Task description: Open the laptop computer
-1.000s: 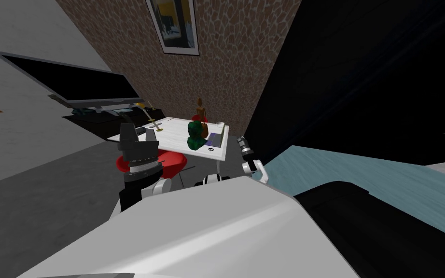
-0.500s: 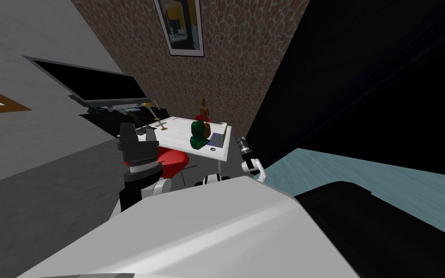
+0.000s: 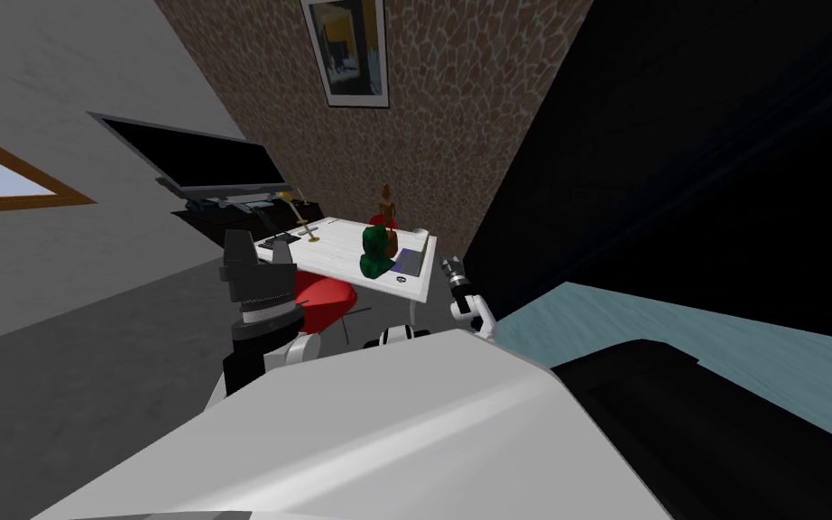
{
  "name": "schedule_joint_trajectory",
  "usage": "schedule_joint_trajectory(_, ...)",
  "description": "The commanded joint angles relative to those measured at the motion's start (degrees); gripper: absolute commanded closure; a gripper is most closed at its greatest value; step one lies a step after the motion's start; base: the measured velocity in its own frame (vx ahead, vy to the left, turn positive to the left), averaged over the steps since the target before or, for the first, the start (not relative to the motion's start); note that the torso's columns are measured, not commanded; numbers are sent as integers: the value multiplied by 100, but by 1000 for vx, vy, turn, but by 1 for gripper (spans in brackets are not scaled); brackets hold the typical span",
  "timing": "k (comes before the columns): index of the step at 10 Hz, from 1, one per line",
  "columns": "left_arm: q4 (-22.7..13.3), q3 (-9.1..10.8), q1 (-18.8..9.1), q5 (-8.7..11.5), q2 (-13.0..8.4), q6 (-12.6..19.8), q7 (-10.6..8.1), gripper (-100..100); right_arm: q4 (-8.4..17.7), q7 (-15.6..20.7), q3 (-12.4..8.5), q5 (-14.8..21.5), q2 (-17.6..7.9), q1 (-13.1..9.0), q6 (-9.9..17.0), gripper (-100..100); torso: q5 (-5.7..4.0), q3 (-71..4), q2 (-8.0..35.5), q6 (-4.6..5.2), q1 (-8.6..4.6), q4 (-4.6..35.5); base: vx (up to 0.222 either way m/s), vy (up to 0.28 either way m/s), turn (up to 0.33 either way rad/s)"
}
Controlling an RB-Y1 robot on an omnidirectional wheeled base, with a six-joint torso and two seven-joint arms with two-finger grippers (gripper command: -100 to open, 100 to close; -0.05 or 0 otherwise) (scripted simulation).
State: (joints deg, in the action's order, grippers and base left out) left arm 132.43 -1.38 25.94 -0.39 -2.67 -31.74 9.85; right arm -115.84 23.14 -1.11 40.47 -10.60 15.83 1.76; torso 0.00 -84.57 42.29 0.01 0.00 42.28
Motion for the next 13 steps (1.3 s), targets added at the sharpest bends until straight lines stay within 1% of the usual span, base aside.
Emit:
schedule_joint_trajectory(1,0,0,0,0,0,0,0,0,174,205,5,369,-5,-132,201,-100,0,0,-1,-2,1,0,3,2,73)
schedule_joint_trajectory(2,0,0,0,0,0,0,0,0,304,383,15,580,-5,-222,377,-100,0,0,0,0,0,0,3,3,109)
schedule_joint_trajectory(3,0,0,0,0,0,0,0,0,304,383,15,671,-5,-222,377,-100,0,0,0,-2,1,0,3,1,61)
schedule_joint_trajectory(4,0,0,0,0,0,0,0,0,439,562,25,874,-1,-313,555,-100,0,0,0,0,0,0,3,3,107)
schedule_joint_trajectory(5,0,0,0,0,0,0,0,0,439,562,25,975,-1,-313,555,-100,0,0,-1,-2,1,0,3,2,66)
schedule_joint_trajectory(6,0,0,0,0,0,0,0,0,578,740,36,1190,9,-405,732,-100,0,0,0,0,0,0,3,3,117)
schedule_joint_trajectory(7,0,0,0,0,0,0,0,0,578,740,36,1277,9,-405,732,-100,0,0,0,-3,1,0,3,2,65)
schedule_joint_trajectory(8,0,0,0,0,0,0,0,0,721,916,47,1489,24,-497,910,-100,0,0,0,0,0,0,3,2,120)
schedule_joint_trajectory(9,0,0,0,0,0,0,0,0,721,916,47,1577,24,-497,910,-100,0,0,-1,-3,1,0,3,2,63)
schedule_joint_trajectory(10,0,0,0,0,0,0,0,0,868,1090,57,1791,44,-589,1085,-100,0,0,0,1,-1,0,3,3,118)
schedule_joint_trajectory(11,0,0,0,0,0,0,0,0,868,1090,57,1872,44,-589,1085,-100,0,0,-1,-3,1,0,3,1,53)
schedule_joint_trajectory(12,0,0,0,0,0,0,0,0,1017,1260,68,2080,68,-681,1258,-100,0,0,1,1,0,0,2,3,108)
schedule_joint_trajectory(13,0,0,0,0,0,0,0,0,1017,1260,68,2162,68,-681,1258,-100,0,0,-1,-3,1,0,3,1,57)
